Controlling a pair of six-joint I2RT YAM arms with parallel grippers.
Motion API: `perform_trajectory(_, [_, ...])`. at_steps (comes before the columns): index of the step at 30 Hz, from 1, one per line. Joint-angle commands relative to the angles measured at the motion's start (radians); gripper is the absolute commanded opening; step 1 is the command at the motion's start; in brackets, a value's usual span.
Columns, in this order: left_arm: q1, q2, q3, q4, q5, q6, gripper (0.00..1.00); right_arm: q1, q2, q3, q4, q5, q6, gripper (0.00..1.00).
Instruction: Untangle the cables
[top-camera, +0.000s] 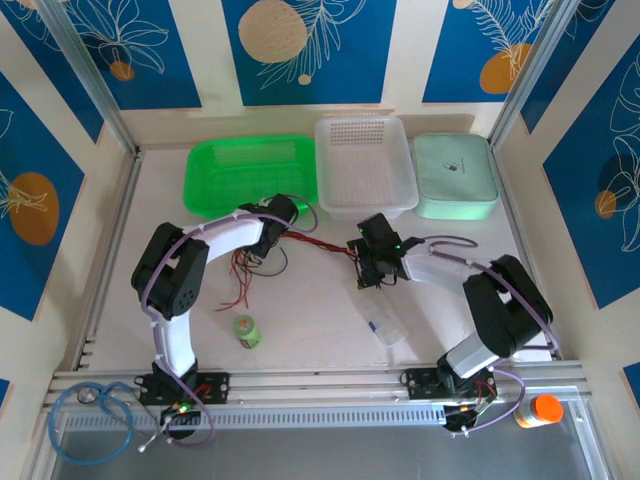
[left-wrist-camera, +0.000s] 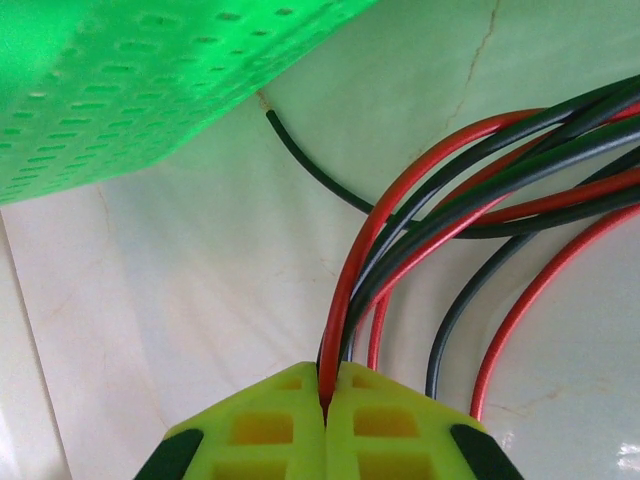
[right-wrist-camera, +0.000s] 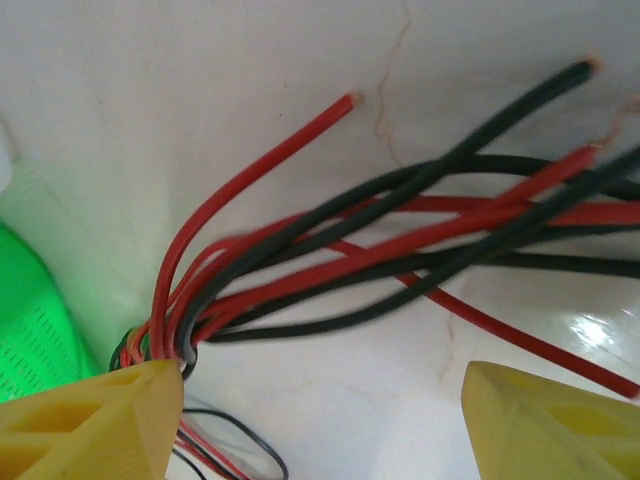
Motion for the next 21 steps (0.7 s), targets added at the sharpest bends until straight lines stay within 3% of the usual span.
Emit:
perform_trajectory(1, [-0.001,-0.038,-0.02,0.01,-0.022,0.014,0.01,-0.009,0.049,0.053,0.032,-0.008,0.025,0.74])
perform_trajectory(13, [-0.001,-0.072,-0.057,0.027,-0.028,0.014,0.0,-0.025,0.159,0.097,0.044,0.046,0.001,0.71])
perform_trajectory(16, [-0.001,-0.081,-0.067,0.022,-0.039,0.012,0.0,-0.029,0.167,0.108,0.004,0.091,-0.017,0.53])
perform_trajectory(18, [0.001,-0.089,-0.079,0.017,-0.056,0.012,0.0,-0.041,0.157,0.119,-0.055,0.129,-0.057,0.3])
perform_trajectory(21, [0.002,-0.091,-0.092,0.006,-0.091,0.011,0.0,-0.068,0.124,0.129,-0.157,0.193,-0.132,0.03])
